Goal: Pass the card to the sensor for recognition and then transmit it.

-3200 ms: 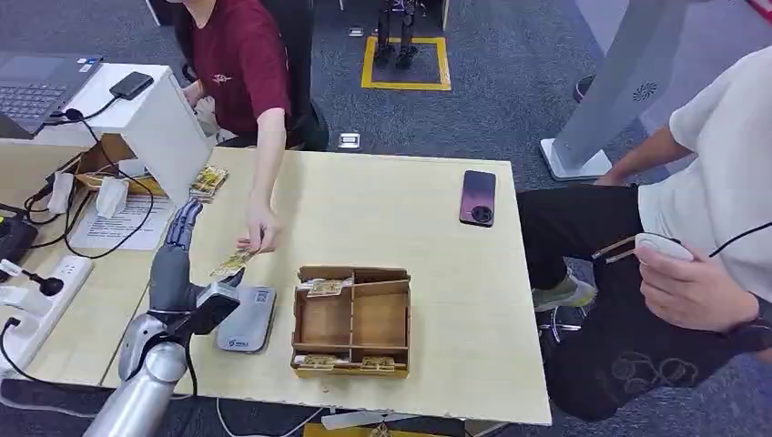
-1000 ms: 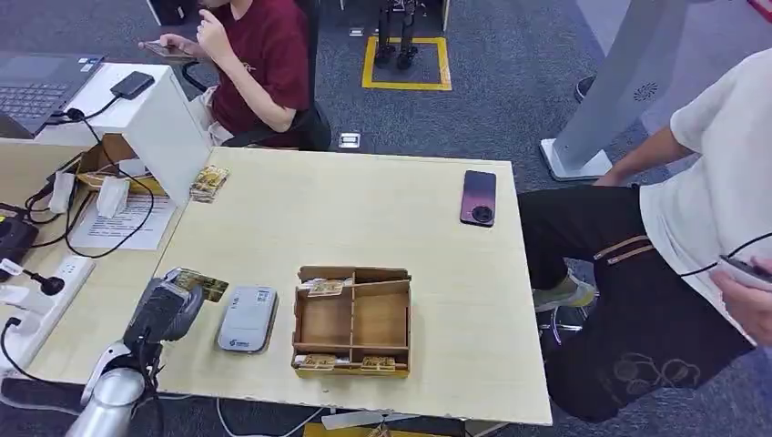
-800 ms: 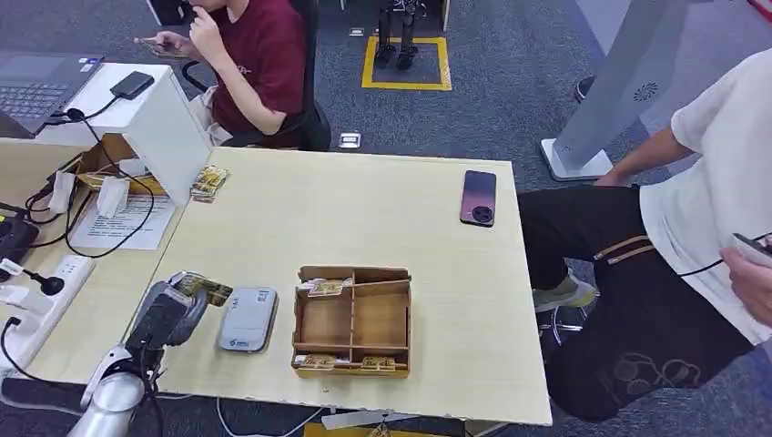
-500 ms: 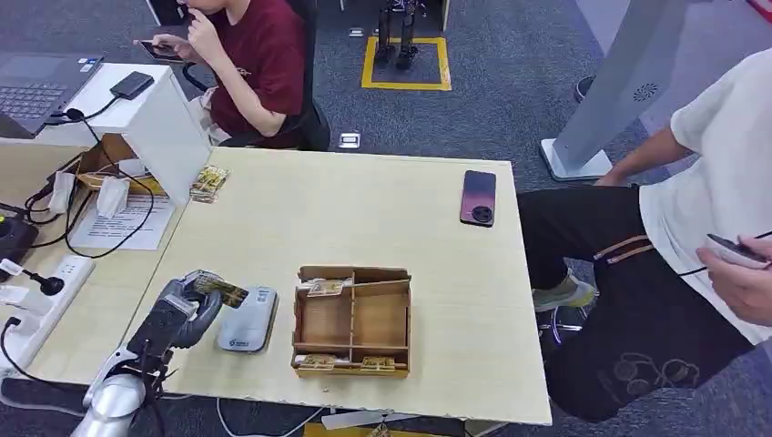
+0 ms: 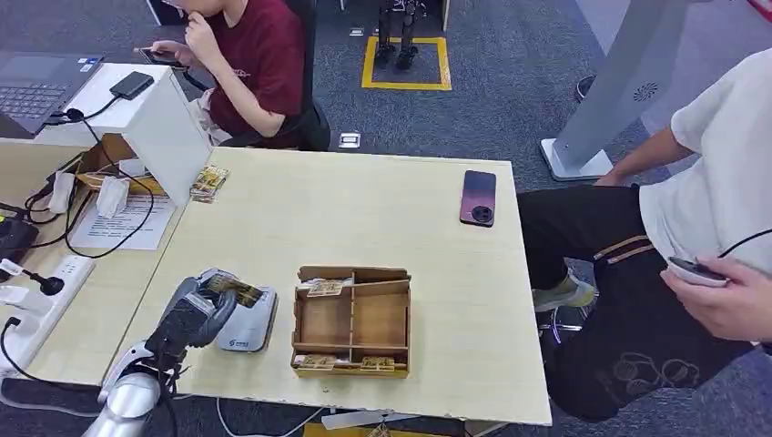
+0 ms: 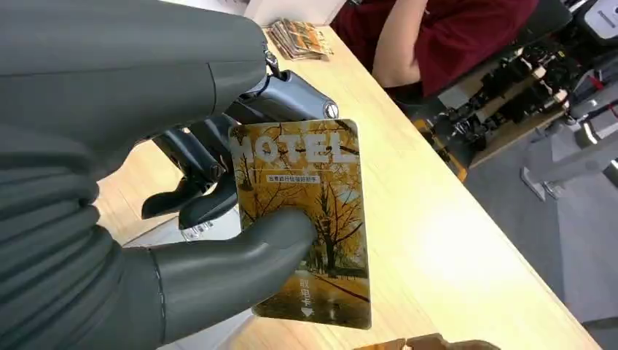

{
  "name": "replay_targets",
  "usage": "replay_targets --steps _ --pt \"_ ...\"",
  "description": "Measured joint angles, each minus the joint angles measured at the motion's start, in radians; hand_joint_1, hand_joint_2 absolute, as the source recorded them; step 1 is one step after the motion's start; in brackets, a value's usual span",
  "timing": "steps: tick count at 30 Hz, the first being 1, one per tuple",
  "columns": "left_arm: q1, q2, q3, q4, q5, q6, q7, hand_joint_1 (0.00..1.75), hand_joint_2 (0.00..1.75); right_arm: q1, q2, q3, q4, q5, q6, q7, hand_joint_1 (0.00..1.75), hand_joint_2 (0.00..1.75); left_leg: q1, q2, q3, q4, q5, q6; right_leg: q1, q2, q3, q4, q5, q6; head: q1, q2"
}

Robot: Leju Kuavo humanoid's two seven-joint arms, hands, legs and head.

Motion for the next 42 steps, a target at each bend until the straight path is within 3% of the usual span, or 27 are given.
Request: replay_targets --steps 6,15,38,42 --pt "-0.018 -0.004 -0.007 0.026 -0.053 0.048 0.022 1.75 1.75 0.0 0.001 -0.002 0.0 0.011 0.0 0.0 0.0 1.75 0.0 0.0 0.0 0.0 0.0 0.0 0.0 0.0 0.0 0.0 0.0 0.0 0.0 0.0" --pt "-0.057 -0.019 -0.007 0.153 -0.16 0.141 0.04 1.75 1.75 -0.001 0.003 -0.01 0.0 0.043 0.001 0.001 0.0 1.75 0.0 0.0 0.0 0.0 0.0 0.0 0.0 0.0 0.0 0.0 0.0 0.0 0.0 0.0" --pt "-0.089 -0.027 -0.006 0.257 -0.187 0.151 0.038 1.75 1.75 -0.001 0.003 -0.031 0.0 0.061 0.0 0.001 0.0 1.75 0.0 0.0 0.0 0.0 0.0 0.0 0.0 0.0 0.0 0.0 0.0 0.0 0.0 0.0" --pt "-0.097 -0.027 -0.005 0.274 -0.238 0.187 0.04 1.75 1.75 -0.001 0.003 -0.033 0.0 0.067 0.0 0.001 0.0 1.75 0.0 0.0 0.0 0.0 0.0 0.0 0.0 0.0 0.0 0.0 0.0 0.0 0.0 0.0"
